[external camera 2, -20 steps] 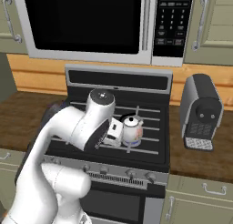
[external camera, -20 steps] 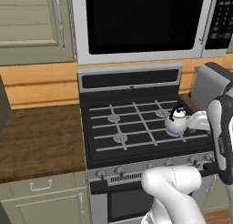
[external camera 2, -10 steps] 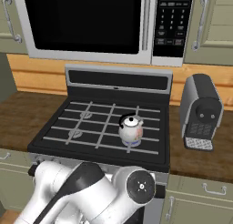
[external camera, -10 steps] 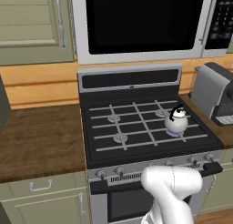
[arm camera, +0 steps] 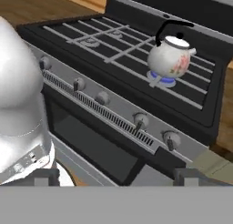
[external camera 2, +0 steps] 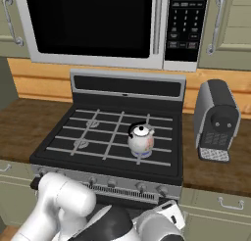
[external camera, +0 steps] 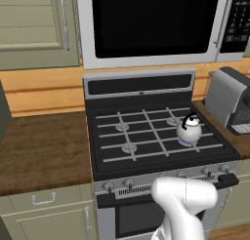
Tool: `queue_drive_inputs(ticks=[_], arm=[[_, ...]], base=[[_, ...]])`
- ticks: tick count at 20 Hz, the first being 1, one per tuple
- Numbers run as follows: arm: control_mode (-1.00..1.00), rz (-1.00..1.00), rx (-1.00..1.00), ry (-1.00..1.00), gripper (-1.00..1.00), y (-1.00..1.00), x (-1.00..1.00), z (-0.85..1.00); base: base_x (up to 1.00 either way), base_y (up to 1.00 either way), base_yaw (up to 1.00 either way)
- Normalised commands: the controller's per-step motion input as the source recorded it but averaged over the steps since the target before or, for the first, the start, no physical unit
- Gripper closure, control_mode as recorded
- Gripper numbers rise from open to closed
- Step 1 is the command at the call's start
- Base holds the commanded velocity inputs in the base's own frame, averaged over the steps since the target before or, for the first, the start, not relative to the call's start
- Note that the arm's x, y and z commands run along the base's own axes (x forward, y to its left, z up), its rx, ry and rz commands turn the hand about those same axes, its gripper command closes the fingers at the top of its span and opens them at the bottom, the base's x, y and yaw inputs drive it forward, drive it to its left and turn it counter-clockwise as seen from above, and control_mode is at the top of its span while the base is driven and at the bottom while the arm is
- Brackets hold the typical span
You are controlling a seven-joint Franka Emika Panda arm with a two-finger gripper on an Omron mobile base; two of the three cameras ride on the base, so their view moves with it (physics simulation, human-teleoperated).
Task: Turn off the front right burner of the stove.
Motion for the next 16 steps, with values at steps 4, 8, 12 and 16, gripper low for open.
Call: queue_drive_inputs(ticks=[4, 8, 12, 16], arm=[[-1.00, 0.19, -0.12, -0.40, -1.00, -0.13, 0.12, -0.59], [-1.00, -0.01, 0.00, -0.45, -1.00, -0.02, 0.40, -0.37], [-1.00, -0.18, 0.00, -0.41, -1.00, 0.02, 0.68, -0.19], [-1.00, -0.19, 0.00, -0.22, -1.00, 0.00, 0.81, -0.03]], base=[[0.00, 0.00, 0.00], [0.00, 0.00, 0.00], [0.00, 0.00, 0.00], [0.00, 0.00, 0.00]])
